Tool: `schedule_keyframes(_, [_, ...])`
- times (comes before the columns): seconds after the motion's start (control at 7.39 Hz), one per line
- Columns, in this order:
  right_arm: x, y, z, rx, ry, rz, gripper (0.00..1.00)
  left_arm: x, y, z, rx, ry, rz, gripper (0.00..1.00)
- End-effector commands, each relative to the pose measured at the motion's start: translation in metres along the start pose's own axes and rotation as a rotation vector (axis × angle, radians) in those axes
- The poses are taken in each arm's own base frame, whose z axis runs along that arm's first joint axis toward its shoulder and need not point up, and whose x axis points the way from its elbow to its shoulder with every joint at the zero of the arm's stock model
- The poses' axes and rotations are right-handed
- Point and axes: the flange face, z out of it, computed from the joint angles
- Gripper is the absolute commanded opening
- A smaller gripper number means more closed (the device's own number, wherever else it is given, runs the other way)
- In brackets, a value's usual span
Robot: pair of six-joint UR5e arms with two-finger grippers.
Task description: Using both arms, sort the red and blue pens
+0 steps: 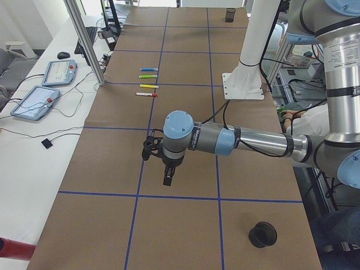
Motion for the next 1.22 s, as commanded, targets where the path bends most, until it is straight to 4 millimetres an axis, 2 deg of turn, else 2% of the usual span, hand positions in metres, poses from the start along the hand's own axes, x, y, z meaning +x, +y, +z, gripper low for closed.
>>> schedule_keyframes(0.0, [-0.003,0.000,0.002,-0.004,-0.011,-0.008,1.00,-0.003,-0.002,0.003,-0.003,-0.001,-0.002,0.99])
schedule_keyframes(0.27, [-0.005,0.000,0.002,-0.008,-0.018,-0.008,1.00,-0.001,-0.006,0.003,-0.002,0.000,-0.010,0.99])
schedule_keyframes(0.41, [-0.003,0.001,0.004,-0.011,-0.019,-0.003,1.00,0.013,-0.021,0.004,0.000,0.008,0.003,0.99])
schedule_keyframes(0.54, [-0.004,0.001,0.004,-0.011,-0.024,-0.003,1.00,0.050,-0.037,0.027,-0.047,0.025,0.067,0.99])
schedule_keyframes(0.68, [-0.005,0.000,0.003,-0.010,-0.026,-0.003,1.00,0.062,-0.046,0.025,-0.037,0.031,0.073,0.99])
schedule_keyframes(0.95, [-0.007,0.001,0.004,-0.016,-0.054,-0.007,1.00,0.131,-0.072,0.034,-0.048,0.069,0.157,0.99])
schedule_keyframes(1.08, [-0.003,0.000,0.009,-0.025,-0.053,0.000,1.00,0.163,-0.090,0.040,-0.060,0.102,0.107,0.99])
